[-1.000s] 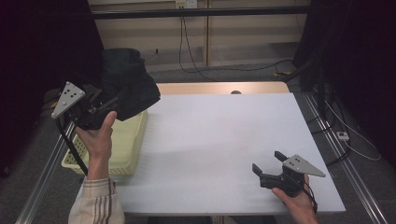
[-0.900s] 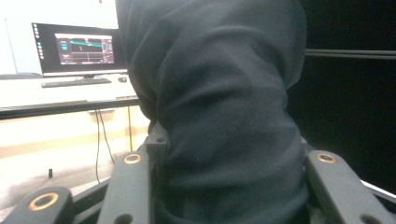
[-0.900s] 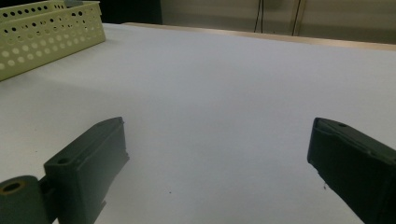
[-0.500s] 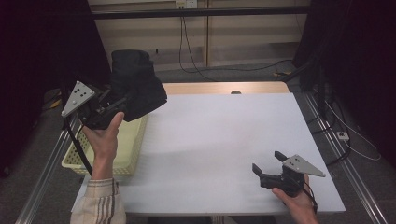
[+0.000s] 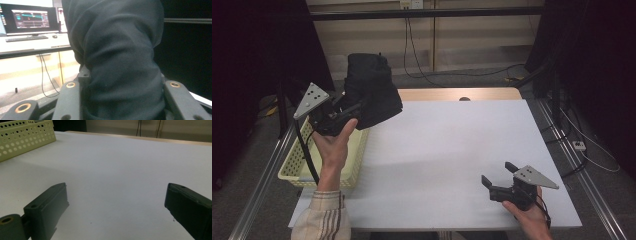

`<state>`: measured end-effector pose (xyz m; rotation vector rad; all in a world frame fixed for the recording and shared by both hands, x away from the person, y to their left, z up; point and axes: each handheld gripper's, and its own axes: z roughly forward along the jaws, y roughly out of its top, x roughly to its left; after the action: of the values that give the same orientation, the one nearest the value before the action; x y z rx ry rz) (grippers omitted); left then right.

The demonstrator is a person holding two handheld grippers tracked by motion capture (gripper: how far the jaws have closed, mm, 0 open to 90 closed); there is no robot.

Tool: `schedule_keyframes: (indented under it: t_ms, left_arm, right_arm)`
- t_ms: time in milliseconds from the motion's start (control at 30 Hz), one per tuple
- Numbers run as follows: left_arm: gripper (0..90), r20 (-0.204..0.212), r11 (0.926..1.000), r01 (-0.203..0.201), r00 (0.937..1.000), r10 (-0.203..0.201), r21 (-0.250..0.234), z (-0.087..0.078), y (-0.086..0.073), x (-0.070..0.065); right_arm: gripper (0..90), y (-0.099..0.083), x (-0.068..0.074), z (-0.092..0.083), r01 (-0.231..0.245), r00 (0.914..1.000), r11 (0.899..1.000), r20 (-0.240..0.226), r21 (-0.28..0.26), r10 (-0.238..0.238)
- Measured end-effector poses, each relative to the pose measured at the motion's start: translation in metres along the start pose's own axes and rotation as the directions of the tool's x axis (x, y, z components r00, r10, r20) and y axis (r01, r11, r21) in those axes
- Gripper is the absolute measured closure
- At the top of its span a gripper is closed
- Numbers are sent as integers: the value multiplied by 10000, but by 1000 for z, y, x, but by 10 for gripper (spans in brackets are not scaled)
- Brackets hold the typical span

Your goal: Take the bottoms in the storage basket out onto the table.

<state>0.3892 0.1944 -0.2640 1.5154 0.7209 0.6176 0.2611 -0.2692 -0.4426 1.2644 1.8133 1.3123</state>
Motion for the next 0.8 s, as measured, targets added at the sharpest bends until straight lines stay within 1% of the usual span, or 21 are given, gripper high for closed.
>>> schedule_keyframes:
  t_ms: [33, 133, 233, 267, 300, 367, 433, 500, 633, 667, 733, 767, 800]
  left_arm:
    - [534, -18, 10000, -56, 10000, 56, 8, 1, 1, -1]
    - [534, 183, 9999, -106, 9998, 105, 41, 4, 4, -2]
    - [534, 249, 9997, -218, 9995, 215, 112, 8, 6, -4]
    - [534, 264, 9998, -174, 9995, 172, 61, 9, 6, -5]
    - [534, 299, 9996, -273, 9992, 270, 67, 10, 7, -5]
    - [534, 371, 9995, -314, 9988, 312, 64, 13, 10, -7]
    - [534, 462, 9989, -456, 9979, 449, 135, 17, 13, -9]
    - [533, 541, 9988, -460, 9975, 451, 165, 21, 14, -10]
    - [534, 666, 9987, -457, 9968, 441, 223, 28, 11, -12]
    - [534, 716, 9994, -317, 9970, 305, 163, 29, 8, -13]
    - [534, 773, 9995, -267, 9967, 251, 192, 31, 4, -15]
    - [533, 771, 9988, -372, 9964, 346, 327, 32, 4, -16]
    - [533, 666, 9981, -493, 9967, 467, 375, 33, 3, -17]
  right_arm:
    - [47, 0, 0, 0, 28, 10000, 10000, 18, -4, -28]
    - [47, 0, 1, -1, 25, 10000, 10000, 40, -4, -25]
    - [47, 0, 0, -1, 23, 9999, 10000, 98, 3, -23]
    - [47, 0, 0, 0, -11, 9999, 10000, 109, 14, 11]
    - [47, 0, 0, 0, -11, 9999, 10000, 109, 14, 11]
    - [47, 0, 0, 0, 17, 9999, 10000, 104, 21, -17]
    - [47, 0, 0, 0, 43, 9999, 10000, 110, 19, -44]
    - [47, -1, -1, 0, 29, 9999, 10000, 128, 37, -30]
    - [47, -1, -1, 0, 54, 9999, 10000, 145, 23, -55]
    - [47, -1, 0, 0, 49, 9999, 10000, 153, 27, -49]
    - [47, -1, 0, 0, 43, 9999, 10000, 153, 26, -43]
    - [47, -1, 0, 1, 17, 9999, 10000, 141, 28, -17]
    - [47, -1, 0, 1, 17, 9999, 10000, 141, 28, -17]
